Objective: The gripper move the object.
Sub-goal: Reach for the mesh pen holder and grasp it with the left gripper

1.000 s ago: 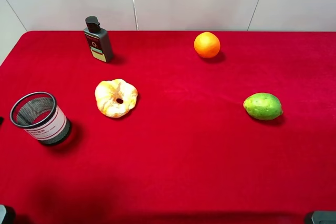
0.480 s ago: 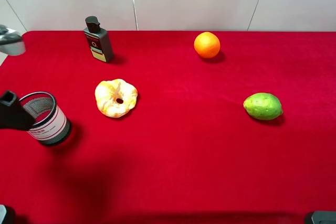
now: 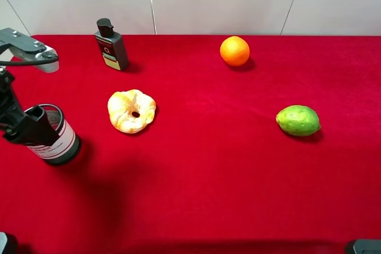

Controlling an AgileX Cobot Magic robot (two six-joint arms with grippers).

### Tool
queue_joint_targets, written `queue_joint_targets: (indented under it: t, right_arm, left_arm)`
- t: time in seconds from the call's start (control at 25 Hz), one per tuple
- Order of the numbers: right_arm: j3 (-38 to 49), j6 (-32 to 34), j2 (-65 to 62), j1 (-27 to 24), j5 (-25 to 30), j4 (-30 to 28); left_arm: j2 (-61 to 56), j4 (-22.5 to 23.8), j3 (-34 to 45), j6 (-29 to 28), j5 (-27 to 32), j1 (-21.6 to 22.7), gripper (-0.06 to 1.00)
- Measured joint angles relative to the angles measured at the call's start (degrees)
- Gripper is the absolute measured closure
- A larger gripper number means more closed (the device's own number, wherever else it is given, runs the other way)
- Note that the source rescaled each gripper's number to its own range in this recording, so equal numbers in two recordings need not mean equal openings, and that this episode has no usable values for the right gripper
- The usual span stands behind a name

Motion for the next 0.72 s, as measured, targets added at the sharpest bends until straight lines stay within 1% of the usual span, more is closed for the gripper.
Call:
queue_joint_targets:
  t: [0.16,0.28,0.44,0.72]
  right_arm:
    - [0.00,0.00,0.00,0.00,0.00,0.00]
    - [0.00,0.00,0.00,0.00,0.00,0.00]
    - [0.00,0.00,0.00,0.00,0.00,0.00]
    - [0.00,0.00,0.00,0.00,0.00,0.00]
  left_arm:
    - [2.07,-0.82,0.00,1.84,-1.67,-0.31,0.01]
    - [3.83,-0.82,0.00,2.61,-3.17,-2.11,0.01]
    - [7.05,-0.82,0.00,2.65,-6.09,-4.78,0.01]
    - [13.56,-0.77,0.00,2.65,-8.36,-6.84,0.02]
